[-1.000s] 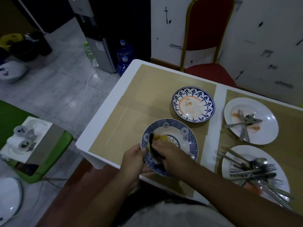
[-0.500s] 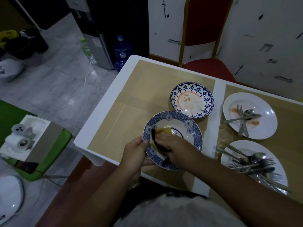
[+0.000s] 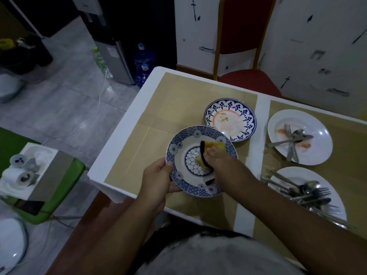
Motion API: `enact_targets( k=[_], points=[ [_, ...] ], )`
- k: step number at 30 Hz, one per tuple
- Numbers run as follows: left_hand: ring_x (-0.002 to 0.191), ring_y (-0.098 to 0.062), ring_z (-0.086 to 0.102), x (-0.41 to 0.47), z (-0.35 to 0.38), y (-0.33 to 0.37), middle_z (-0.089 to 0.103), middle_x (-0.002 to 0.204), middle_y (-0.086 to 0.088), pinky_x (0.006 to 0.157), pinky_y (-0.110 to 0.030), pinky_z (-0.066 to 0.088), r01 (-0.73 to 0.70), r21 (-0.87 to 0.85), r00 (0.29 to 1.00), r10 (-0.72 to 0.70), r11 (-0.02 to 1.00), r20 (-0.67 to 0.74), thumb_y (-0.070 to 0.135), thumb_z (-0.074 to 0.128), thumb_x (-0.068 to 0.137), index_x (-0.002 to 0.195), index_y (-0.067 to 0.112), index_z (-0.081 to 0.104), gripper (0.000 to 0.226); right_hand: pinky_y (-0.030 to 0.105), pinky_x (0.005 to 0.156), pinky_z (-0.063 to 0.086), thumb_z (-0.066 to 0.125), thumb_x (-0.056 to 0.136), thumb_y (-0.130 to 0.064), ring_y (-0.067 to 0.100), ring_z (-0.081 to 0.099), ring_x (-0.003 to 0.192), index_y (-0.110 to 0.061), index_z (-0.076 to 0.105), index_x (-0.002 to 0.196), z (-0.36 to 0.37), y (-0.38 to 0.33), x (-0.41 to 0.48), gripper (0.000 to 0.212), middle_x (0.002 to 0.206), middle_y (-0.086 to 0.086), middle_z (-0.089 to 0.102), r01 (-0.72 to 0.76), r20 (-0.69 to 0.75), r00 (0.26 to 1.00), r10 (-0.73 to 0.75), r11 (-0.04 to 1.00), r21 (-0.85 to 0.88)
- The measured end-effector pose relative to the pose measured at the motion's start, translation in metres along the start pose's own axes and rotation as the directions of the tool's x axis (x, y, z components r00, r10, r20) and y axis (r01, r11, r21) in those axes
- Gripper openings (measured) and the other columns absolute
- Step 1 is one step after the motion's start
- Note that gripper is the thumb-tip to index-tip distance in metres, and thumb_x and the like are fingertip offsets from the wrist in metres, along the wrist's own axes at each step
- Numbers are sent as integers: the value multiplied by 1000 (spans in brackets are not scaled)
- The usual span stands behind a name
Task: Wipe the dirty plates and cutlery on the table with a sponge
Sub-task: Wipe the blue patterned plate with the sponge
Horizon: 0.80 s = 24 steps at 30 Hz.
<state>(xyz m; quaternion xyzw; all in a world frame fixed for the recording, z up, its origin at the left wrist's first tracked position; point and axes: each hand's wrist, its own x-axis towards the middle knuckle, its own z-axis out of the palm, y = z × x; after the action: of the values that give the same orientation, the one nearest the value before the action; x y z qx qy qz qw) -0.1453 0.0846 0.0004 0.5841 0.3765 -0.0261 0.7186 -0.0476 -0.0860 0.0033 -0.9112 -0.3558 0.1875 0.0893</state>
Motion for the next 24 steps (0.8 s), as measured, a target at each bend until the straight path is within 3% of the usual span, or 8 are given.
enact_targets(
  k=[3,5,9,13,15,19,21,24],
  points=[
    [82,-27,76,-2,2,-1,79,96,-5,63,-45,63,-28,-17,999,27,999,-40,15,46,106,112,19,71,26,34,109,30,52,88,-3,24,35,132,-8,43,135,2,-14,-22,48,143,11,40,-11,26,1000,12,999,-51],
    [80,-28,76,-2,4,-3,79,94,-7,63,-45,63,-15,-5,999,15,1000,-33,15,46,105,110,18,72,26,36,104,36,47,90,-5,23,41,126,-10,47,131,5,-31,-33,41,139,9,45,32,96,995,-33,999,12],
    [79,-32,76,-10,6,-10,78,93,-14,66,-49,63,34,-15,999,-34,999,5,12,47,105,111,9,72,26,31,115,14,54,83,-1,21,18,142,-10,31,144,12,-39,-18,66,154,9,24,102,126,983,-130,972,210],
    [84,-26,76,-14,9,-9,79,96,-8,65,-46,63,-36,3,999,36,999,25,14,46,106,111,16,71,26,37,118,12,71,74,-7,20,5,144,-11,17,148,3,-23,4,92,157,6,11,-71,1,997,72,982,174],
    [86,-26,76,-13,10,-7,79,97,-7,65,-47,63,-48,16,999,47,999,27,15,46,106,114,17,71,27,29,115,8,65,78,-2,18,8,144,-10,20,147,-4,-21,5,82,157,6,14,-88,-39,994,100,966,242],
    [81,-28,76,-8,8,0,78,95,-9,61,-42,63,-54,28,998,54,998,16,15,46,105,114,13,72,27,20,112,4,47,81,7,12,13,142,-15,28,145,4,-38,-19,70,155,2,20,60,62,994,-91,921,384],
    [82,-28,76,-5,3,3,79,95,-7,62,-44,63,-48,19,999,48,999,-14,15,47,105,113,15,71,26,18,110,4,46,83,7,13,14,142,-16,26,146,9,-36,-29,70,155,2,19,80,133,982,-133,935,346],
    [87,-26,76,-1,-5,2,79,99,-5,62,-43,63,-18,-6,998,18,1000,-58,16,47,105,112,17,71,25,19,108,6,50,85,3,17,16,141,-12,28,145,3,-23,-34,66,154,5,22,36,188,980,-73,980,194]
  ],
)
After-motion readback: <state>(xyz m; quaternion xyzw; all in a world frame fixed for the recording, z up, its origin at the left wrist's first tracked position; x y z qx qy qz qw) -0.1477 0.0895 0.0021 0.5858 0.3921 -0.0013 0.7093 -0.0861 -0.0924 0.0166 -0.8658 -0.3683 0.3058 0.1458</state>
